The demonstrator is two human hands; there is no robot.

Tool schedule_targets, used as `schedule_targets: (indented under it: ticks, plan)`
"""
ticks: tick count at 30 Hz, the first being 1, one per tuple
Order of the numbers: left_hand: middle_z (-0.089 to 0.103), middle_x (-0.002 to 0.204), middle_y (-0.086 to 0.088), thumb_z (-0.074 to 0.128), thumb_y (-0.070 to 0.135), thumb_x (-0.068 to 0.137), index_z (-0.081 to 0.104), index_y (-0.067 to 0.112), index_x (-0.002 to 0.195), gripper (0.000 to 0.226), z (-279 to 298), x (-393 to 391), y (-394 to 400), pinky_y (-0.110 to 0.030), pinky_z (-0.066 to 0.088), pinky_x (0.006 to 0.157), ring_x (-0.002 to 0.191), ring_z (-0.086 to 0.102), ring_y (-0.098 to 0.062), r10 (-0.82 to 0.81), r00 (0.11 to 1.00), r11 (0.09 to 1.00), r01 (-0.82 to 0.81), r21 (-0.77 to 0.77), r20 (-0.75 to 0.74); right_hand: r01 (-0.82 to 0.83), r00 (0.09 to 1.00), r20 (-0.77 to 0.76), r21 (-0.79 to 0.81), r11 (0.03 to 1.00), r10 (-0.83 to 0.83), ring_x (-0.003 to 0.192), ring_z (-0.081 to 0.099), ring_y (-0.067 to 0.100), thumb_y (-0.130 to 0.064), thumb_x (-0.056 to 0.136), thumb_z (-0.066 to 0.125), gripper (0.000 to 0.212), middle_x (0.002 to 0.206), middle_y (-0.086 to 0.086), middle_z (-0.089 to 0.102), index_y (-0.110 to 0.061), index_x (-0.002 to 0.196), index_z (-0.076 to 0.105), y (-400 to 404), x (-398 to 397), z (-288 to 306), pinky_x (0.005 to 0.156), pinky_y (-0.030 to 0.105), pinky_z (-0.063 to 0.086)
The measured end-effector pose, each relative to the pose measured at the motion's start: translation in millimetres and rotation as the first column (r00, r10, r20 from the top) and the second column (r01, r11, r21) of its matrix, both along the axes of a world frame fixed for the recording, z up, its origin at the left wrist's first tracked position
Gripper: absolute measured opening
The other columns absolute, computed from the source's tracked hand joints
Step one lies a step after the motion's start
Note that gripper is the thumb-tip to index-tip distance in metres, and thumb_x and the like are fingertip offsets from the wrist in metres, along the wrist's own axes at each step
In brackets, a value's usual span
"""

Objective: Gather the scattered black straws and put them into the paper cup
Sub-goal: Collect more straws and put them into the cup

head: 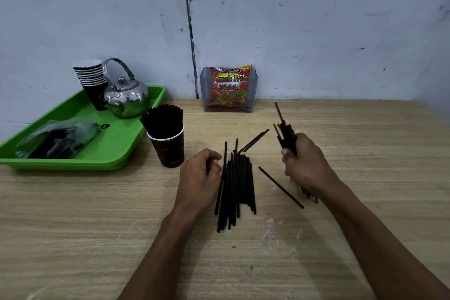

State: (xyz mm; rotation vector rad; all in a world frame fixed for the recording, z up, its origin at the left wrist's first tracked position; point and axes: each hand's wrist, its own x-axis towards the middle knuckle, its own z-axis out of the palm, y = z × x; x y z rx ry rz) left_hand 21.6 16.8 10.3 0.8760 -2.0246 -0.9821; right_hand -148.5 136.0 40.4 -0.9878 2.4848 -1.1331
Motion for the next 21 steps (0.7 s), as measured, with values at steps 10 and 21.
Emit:
schedule_targets:
  ticks: [10, 21]
  plan:
    - [0.067, 0.077, 0.003, 0.049, 0.004, 0.096, 0.068, 0.012, 0.103, 0.022, -1.3, -0.2, 0.0, -0.036, 0.06, 0.068, 0.069, 0.067, -0.015, -0.001, 1.0, 1.0, 0.001, -0.004, 0.01, 0.193, 0.927, 0.368, -0.628, 0.754, 0.069, 0.042, 0.03, 0.015, -0.018, 0.095, 0.061, 0.022, 0.057, 0.004, 0.034, -0.011, 0.078, 0.049, -6.8, -9.9, -2.0, 0.045, 0.029, 0.028]
    - [0.066, 0.071, 0.003, 0.052, 0.016, 0.098, 0.064, 0.025, 0.089, 0.018, -2.1, -2.5, 0.5, -0.028, 0.056, 0.061, 0.063, 0.064, -0.012, -0.018, 0.999, 1.0, 0.018, -0.018, -0.045, 0.115, 0.972, 0.221, -0.74, 0.662, 0.078, 0.057, 0.035, 0.025, -0.03, 0.09, 0.067, 0.049, 0.062, 0.012, 0.036, 0.002, 0.064, 0.041, -31.9, -12.2, -4.0, 0.057, 0.034, 0.035]
